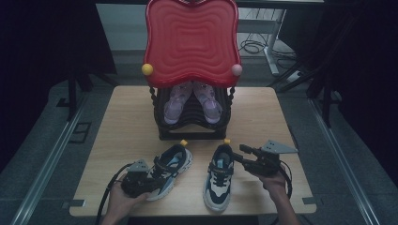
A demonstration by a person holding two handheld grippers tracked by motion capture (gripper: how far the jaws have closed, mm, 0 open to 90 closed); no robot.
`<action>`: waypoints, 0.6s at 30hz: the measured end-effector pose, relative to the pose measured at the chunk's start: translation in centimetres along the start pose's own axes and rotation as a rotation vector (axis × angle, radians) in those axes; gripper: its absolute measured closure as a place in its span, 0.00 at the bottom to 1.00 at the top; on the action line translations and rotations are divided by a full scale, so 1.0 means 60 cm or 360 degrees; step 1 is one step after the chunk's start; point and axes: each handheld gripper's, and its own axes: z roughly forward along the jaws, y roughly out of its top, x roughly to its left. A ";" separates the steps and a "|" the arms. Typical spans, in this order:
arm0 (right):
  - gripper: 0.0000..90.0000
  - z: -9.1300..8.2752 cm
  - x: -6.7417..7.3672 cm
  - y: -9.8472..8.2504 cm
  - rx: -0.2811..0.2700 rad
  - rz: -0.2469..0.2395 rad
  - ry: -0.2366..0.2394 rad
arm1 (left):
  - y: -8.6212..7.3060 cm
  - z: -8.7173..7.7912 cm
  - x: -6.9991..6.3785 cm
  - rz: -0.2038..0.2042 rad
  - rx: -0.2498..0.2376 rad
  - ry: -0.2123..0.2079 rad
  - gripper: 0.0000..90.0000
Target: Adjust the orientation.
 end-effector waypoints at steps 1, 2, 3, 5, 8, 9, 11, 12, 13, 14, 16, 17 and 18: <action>0.53 0.000 -0.001 0.000 0.0002 -0.0001 -0.0003 | -0.001 -0.002 0.004 -0.0009 -0.0002 -0.0003 1.00; 0.53 0.000 -0.001 -0.001 0.0003 -0.0002 -0.0005 | -0.002 -0.005 0.008 -0.0020 -0.0006 -0.0004 1.00; 0.53 -0.001 -0.001 -0.001 0.0004 -0.0004 -0.0008 | -0.003 -0.007 0.012 -0.0029 -0.0010 -0.0006 1.00; 0.53 -0.002 -0.001 0.000 0.0000 -0.0004 -0.0010 | -0.005 -0.011 0.018 -0.0043 -0.0029 0.0015 1.00; 0.53 -0.003 -0.002 0.000 0.0000 -0.0005 -0.0016 | -0.007 -0.015 0.025 -0.0053 -0.0039 0.0023 1.00; 0.53 -0.003 -0.002 0.000 0.0001 -0.0005 -0.0018 | -0.008 -0.016 0.027 -0.0056 -0.0041 0.0020 1.00; 0.53 -0.003 -0.002 0.000 0.0001 -0.0006 -0.0020 | -0.009 -0.018 0.031 -0.0066 -0.0048 0.0008 1.00; 0.53 -0.003 -0.002 0.000 0.0002 -0.0007 -0.0021 | -0.010 -0.019 0.033 -0.0073 -0.0050 0.0008 1.00; 0.53 -0.003 -0.002 0.000 0.0002 -0.0007 -0.0021 | -0.010 -0.021 0.035 -0.0079 -0.0053 0.0007 1.00; 0.53 -0.003 -0.002 0.000 0.0000 -0.0010 -0.0022 | -0.011 -0.022 0.037 -0.0081 -0.0053 0.0010 1.00; 0.53 -0.003 -0.002 0.000 0.0000 -0.0010 -0.0024 | -0.011 -0.024 0.040 -0.0089 -0.0058 0.0020 1.00; 0.53 -0.003 -0.002 0.000 -0.0001 -0.0010 -0.0024 | -0.012 -0.027 0.044 -0.0098 -0.0066 0.0030 1.00; 0.53 -0.004 -0.002 0.000 0.0000 -0.0006 -0.0025 | -0.013 -0.028 0.046 -0.0104 -0.0074 0.0044 1.00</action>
